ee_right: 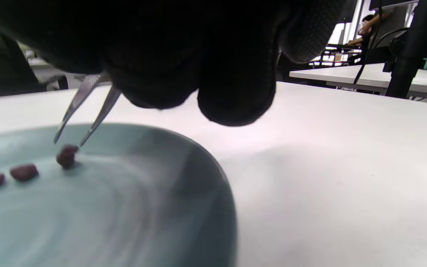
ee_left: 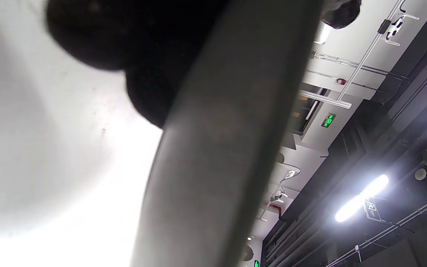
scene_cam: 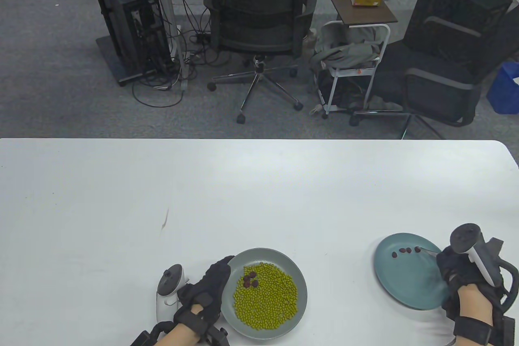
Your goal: Pick cranberries with tweezers into plate
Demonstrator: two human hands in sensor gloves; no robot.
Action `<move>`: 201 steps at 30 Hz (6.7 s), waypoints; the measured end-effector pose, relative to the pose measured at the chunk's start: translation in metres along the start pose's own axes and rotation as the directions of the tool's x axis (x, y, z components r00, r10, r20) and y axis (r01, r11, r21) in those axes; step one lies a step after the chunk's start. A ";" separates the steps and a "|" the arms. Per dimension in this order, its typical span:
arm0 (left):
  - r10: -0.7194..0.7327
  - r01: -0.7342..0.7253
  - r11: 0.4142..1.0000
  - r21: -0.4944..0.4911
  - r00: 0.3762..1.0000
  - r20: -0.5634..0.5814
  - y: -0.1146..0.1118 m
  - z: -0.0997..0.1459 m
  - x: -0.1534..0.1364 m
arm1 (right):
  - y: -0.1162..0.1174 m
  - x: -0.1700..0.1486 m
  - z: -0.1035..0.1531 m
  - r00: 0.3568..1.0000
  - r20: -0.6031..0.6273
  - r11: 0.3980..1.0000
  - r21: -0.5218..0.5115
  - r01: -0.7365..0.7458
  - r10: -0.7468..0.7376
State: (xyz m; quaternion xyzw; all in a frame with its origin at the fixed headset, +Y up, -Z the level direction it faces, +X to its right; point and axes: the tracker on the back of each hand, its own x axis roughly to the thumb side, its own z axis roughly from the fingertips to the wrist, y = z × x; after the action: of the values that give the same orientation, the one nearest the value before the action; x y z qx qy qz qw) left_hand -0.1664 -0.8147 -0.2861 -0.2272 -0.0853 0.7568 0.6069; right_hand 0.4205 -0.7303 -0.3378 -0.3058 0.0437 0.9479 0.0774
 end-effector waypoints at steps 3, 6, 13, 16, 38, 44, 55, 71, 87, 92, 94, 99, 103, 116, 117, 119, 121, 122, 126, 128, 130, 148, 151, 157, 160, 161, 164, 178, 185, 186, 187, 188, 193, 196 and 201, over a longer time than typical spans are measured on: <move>-0.003 0.003 1.000 -0.001 1.000 0.003 0.000 0.000 0.000 | -0.012 0.000 0.005 0.995 0.017 0.989 -0.109 0.101 -0.099; 0.002 -0.002 1.000 0.001 1.000 0.002 0.000 0.000 0.000 | -0.023 0.008 0.015 0.966 0.102 0.952 -0.173 0.251 -0.236; 0.012 -0.012 1.000 -0.003 1.000 -0.005 -0.001 0.000 0.000 | -0.034 0.036 0.036 0.949 0.214 0.920 -0.270 0.284 -0.230; 0.009 -0.010 1.000 -0.003 1.000 -0.003 -0.001 0.000 -0.001 | -0.028 0.046 0.040 0.934 0.278 0.929 -0.231 0.291 -0.223; 0.022 -0.022 1.000 -0.013 1.000 -0.021 -0.003 -0.001 -0.003 | 0.005 0.130 0.104 0.779 0.626 0.925 -0.311 0.218 0.027; 0.018 -0.018 1.000 -0.016 1.000 -0.022 -0.004 -0.001 -0.003 | 0.012 0.154 0.137 0.691 0.719 0.915 -0.324 0.241 0.073; 0.022 -0.023 1.000 -0.016 0.999 -0.028 -0.005 -0.002 -0.003 | 0.022 0.197 0.214 0.460 0.861 0.892 -0.367 0.265 0.218; 0.022 -0.023 1.000 -0.019 0.999 -0.028 -0.006 -0.003 -0.004 | 0.041 0.210 0.241 0.296 0.908 0.894 -0.372 0.248 0.295; 0.014 -0.015 1.000 -0.022 1.000 -0.025 -0.007 -0.004 -0.005 | 0.042 0.212 0.242 0.293 0.905 0.891 -0.382 0.245 0.308; 0.015 -0.015 1.000 -0.017 1.000 -0.017 -0.006 -0.004 -0.004 | 0.038 0.210 0.241 0.303 0.907 0.890 -0.375 0.260 0.293; 0.017 -0.017 1.000 -0.014 1.000 -0.016 -0.006 -0.003 -0.005 | 0.034 0.207 0.239 0.313 0.907 0.888 -0.369 0.274 0.281; 0.014 -0.014 1.000 -0.010 1.000 -0.012 -0.005 -0.003 -0.004 | 0.022 0.199 0.231 0.351 0.899 0.878 -0.373 0.300 0.261; 0.014 -0.014 1.000 -0.008 1.000 -0.010 -0.004 -0.003 -0.004 | 0.010 0.190 0.223 0.388 0.887 0.865 -0.385 0.322 0.251; -0.030 0.029 1.000 0.009 0.999 0.020 0.002 -0.001 0.000 | -0.044 0.121 0.136 0.654 0.752 0.905 -0.331 0.268 0.081; -0.028 0.027 1.000 0.007 0.999 0.021 0.002 -0.001 0.000 | -0.045 0.116 0.129 0.671 0.738 0.914 -0.316 0.255 0.068; -0.028 0.028 1.000 0.005 0.999 0.024 0.002 -0.001 0.000 | -0.047 0.097 0.106 0.728 0.685 0.930 -0.280 0.239 0.019; -0.032 0.032 0.999 0.005 0.999 0.024 0.002 -0.001 0.000 | -0.047 0.080 0.086 0.765 0.644 0.940 -0.258 0.223 -0.005; -0.034 0.034 0.999 0.005 0.999 0.022 0.002 -0.001 -0.001 | -0.046 0.073 0.077 0.786 0.618 0.948 -0.239 0.211 -0.019; -0.034 0.034 0.999 0.004 0.999 0.016 0.001 -0.001 -0.001 | -0.033 0.046 0.045 0.859 0.510 0.987 -0.107 0.122 -0.051; -0.035 0.035 0.999 0.002 0.999 0.015 0.001 -0.001 -0.001 | -0.025 0.037 0.034 0.881 0.470 0.996 -0.039 0.083 -0.055; -0.037 0.036 0.999 0.001 0.999 0.016 0.001 -0.001 -0.001 | -0.017 0.032 0.026 0.884 0.458 0.995 0.013 0.095 -0.090; -0.033 0.034 0.999 -0.010 0.999 0.020 -0.001 -0.002 -0.002 | -0.005 0.020 0.014 0.970 0.240 0.995 0.083 -0.058 0.036; -0.030 0.030 0.999 -0.011 0.999 0.019 -0.001 -0.002 -0.002 | -0.017 0.025 0.021 0.952 0.279 0.991 0.000 0.135 -0.129; 0.125 -0.126 0.992 -0.014 0.991 -0.038 -0.003 -0.002 -0.010 | -0.017 0.069 0.048 0.904 0.419 0.959 -0.208 0.192 -0.089; 0.106 -0.107 0.994 -0.010 0.994 -0.033 -0.001 -0.002 -0.010 | -0.013 0.095 0.071 0.860 0.509 0.942 -0.269 0.202 -0.039; 0.100 -0.101 0.995 -0.008 0.994 -0.031 -0.001 -0.002 -0.010 | -0.011 0.100 0.076 0.848 0.528 0.937 -0.279 0.211 -0.034; 0.089 -0.089 0.996 -0.009 0.996 -0.026 0.000 -0.002 -0.009 | -0.007 0.125 0.103 0.784 0.620 0.920 -0.317 0.229 0.018; 0.046 -0.048 0.998 -0.049 0.998 -0.040 -0.010 -0.004 -0.013 | 0.021 0.198 0.226 0.413 0.890 0.900 -0.328 0.288 0.192; 0.036 -0.039 0.997 -0.061 0.999 -0.037 -0.013 -0.004 -0.013 | 0.031 0.206 0.237 0.370 0.906 0.909 -0.318 0.271 0.206; 0.035 -0.037 0.997 -0.062 0.999 -0.036 -0.013 -0.004 -0.013 | 0.031 0.206 0.238 0.367 0.904 0.905 -0.330 0.267 0.221; 0.034 -0.036 0.997 -0.062 0.999 -0.036 -0.013 -0.005 -0.013 | 0.032 0.206 0.238 0.364 0.902 0.902 -0.340 0.266 0.233; 0.033 -0.035 0.997 -0.063 0.999 -0.035 -0.013 -0.005 -0.013 | 0.032 0.206 0.238 0.364 0.902 0.903 -0.340 0.265 0.233; 0.032 -0.035 0.997 -0.064 0.999 -0.036 -0.013 -0.004 -0.013 | 0.032 0.206 0.241 0.347 0.904 0.893 -0.353 0.280 0.249; 0.032 -0.035 0.997 -0.064 0.999 -0.037 -0.013 -0.004 -0.013 | 0.032 0.206 0.243 0.329 0.911 0.892 -0.347 0.291 0.247; 0.021 -0.023 0.998 -0.060 0.999 -0.036 -0.013 -0.004 -0.012 | 0.031 0.205 0.242 0.337 0.911 0.892 -0.343 0.295 0.239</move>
State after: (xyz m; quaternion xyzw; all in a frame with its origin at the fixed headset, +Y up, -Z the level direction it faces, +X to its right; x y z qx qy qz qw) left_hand -0.1516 -0.8237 -0.2816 -0.2598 -0.0948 0.7563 0.5929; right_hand 0.1120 -0.7047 -0.2609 0.2872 -0.2359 0.9278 0.0319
